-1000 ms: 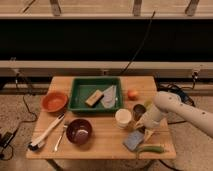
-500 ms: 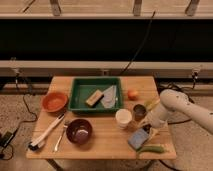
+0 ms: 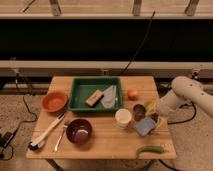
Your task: Place sponge in metal cup
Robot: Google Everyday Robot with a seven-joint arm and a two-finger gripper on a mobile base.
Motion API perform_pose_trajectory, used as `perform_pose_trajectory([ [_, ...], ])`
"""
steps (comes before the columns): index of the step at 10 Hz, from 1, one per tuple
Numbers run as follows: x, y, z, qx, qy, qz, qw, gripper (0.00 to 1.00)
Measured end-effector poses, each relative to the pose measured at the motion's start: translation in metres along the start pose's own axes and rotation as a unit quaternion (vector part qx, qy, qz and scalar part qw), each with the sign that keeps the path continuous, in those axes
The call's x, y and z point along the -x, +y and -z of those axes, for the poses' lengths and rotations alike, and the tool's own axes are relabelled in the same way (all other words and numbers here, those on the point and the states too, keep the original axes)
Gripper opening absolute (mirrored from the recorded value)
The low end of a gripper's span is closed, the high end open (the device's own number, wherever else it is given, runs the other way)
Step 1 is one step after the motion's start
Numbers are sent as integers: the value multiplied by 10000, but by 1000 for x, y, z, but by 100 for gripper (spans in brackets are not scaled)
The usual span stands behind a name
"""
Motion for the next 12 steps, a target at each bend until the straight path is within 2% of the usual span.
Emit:
perform_pose_trajectory([
  [6, -36, -30, 29, -279, 318, -73, 9991, 0],
  [10, -41, -53, 33, -290, 391, -43, 9988, 0],
  [11, -39, -60, 31, -264, 401, -26, 9988, 2],
  [12, -36, -64, 29, -239, 398, -8, 9989, 10],
])
